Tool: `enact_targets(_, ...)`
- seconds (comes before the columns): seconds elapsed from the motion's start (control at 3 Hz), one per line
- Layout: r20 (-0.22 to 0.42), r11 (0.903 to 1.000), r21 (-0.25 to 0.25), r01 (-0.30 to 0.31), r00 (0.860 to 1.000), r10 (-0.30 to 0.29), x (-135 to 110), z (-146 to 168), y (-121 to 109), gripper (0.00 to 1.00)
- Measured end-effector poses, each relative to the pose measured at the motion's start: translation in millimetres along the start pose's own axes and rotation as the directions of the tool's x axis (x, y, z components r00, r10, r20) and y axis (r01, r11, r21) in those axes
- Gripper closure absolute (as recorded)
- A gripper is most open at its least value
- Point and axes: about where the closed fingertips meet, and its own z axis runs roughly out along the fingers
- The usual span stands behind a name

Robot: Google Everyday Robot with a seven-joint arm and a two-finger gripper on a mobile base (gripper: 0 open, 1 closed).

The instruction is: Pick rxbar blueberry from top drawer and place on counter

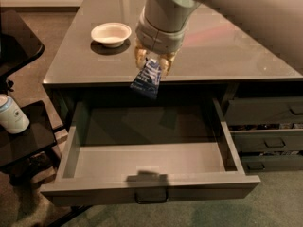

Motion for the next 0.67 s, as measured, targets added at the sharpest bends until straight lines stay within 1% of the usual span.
enact_targets(0.33, -0.007, 0.9954, 0.003, -0.096, 0.995, 0.096, 38.3, 21.6, -2.5, 1.0)
enact_targets(0.67, 0.0, 0.9739, -0.015, -0.226, 0.974, 0.226, 74.5, 51.2, 2.2, 1.0)
